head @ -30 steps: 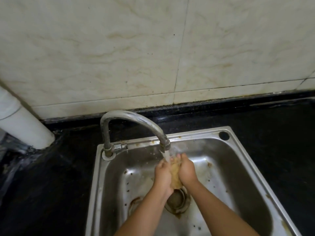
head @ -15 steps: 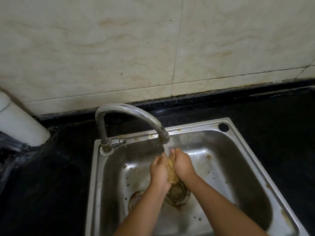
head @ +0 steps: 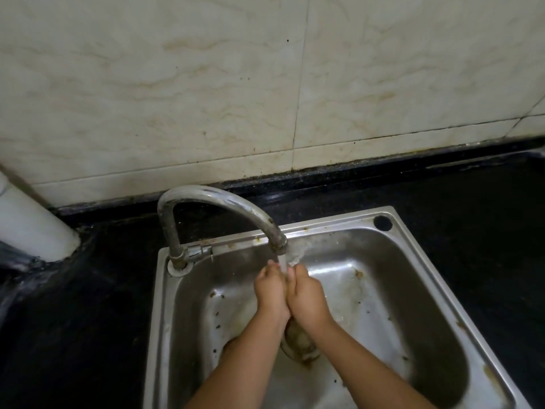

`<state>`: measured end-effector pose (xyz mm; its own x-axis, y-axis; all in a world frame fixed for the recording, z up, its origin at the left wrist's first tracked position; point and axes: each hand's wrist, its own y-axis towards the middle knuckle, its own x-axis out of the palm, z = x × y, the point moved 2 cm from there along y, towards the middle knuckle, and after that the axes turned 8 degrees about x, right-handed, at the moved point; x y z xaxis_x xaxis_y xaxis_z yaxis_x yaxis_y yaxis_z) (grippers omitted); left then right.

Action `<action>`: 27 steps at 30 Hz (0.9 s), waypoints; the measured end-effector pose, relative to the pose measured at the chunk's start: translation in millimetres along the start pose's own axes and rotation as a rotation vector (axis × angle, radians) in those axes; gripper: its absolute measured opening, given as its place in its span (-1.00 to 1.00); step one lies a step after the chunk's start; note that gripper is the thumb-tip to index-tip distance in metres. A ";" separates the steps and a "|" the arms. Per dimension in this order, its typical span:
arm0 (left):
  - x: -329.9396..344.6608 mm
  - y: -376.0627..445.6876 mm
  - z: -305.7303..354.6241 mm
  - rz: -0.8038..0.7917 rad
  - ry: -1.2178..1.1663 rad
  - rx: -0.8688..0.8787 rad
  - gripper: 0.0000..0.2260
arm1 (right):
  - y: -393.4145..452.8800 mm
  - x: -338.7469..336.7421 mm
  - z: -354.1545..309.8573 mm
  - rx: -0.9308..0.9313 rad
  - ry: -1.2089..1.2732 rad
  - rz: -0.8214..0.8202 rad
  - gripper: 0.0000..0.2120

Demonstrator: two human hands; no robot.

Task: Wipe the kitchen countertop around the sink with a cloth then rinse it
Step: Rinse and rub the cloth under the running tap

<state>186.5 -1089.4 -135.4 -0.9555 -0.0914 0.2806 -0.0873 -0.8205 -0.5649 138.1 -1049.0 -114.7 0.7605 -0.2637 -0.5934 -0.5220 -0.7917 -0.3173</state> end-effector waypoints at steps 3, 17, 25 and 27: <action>-4.3 -4.5 0.6 -0.059 -0.134 -0.046 -0.77 | 18.7 0.4 4.6 0.090 -0.022 -0.006 -0.75; -3.4 5.7 6.3 0.023 0.050 0.064 -0.79 | -12.8 -4.0 0.9 -0.018 0.128 -0.016 -0.75; 1.7 -7.9 -5.7 -0.061 -0.128 -0.053 -0.76 | 30.9 -5.0 18.9 0.072 -0.086 0.052 -0.77; -3.8 -3.9 -1.7 -0.072 -0.093 -0.004 -0.76 | 30.5 -4.3 21.4 0.055 -0.032 0.032 -0.74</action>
<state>190.0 -1084.9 -135.6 -0.9164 -0.0843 0.3912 -0.1564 -0.8244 -0.5440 110.6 -1060.2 -137.6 0.7307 -0.2698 -0.6271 -0.5671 -0.7513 -0.3376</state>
